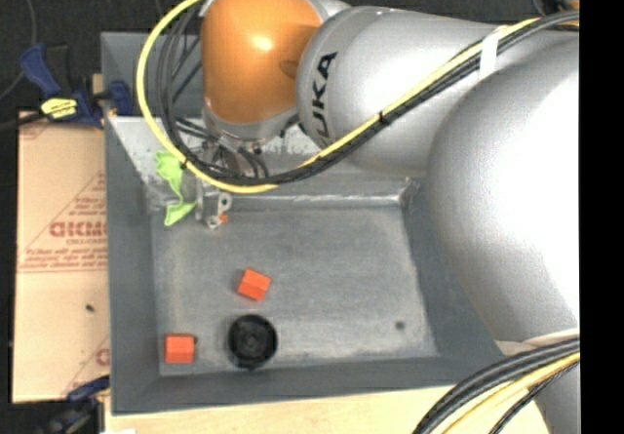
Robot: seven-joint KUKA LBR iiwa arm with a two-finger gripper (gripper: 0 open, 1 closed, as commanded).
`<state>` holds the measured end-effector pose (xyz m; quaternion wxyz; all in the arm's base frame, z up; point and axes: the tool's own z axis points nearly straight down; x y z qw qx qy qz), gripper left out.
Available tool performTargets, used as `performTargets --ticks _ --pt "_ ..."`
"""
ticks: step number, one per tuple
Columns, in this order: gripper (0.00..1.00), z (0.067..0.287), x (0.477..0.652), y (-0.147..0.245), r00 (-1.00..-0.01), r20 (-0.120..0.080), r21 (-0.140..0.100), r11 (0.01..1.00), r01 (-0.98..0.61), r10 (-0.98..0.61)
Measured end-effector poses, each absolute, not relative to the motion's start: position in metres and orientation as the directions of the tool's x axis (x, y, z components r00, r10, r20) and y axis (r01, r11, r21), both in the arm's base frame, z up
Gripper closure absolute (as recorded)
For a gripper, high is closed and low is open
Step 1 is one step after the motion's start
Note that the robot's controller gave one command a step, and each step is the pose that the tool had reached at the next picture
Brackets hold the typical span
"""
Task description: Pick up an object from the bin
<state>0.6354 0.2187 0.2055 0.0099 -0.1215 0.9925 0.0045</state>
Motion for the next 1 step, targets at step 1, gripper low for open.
performTargets --ticks 1 --pt "1.00 0.2543 0.6343 0.2144 -0.968 -0.020 0.005 0.968 -0.252 -0.252"
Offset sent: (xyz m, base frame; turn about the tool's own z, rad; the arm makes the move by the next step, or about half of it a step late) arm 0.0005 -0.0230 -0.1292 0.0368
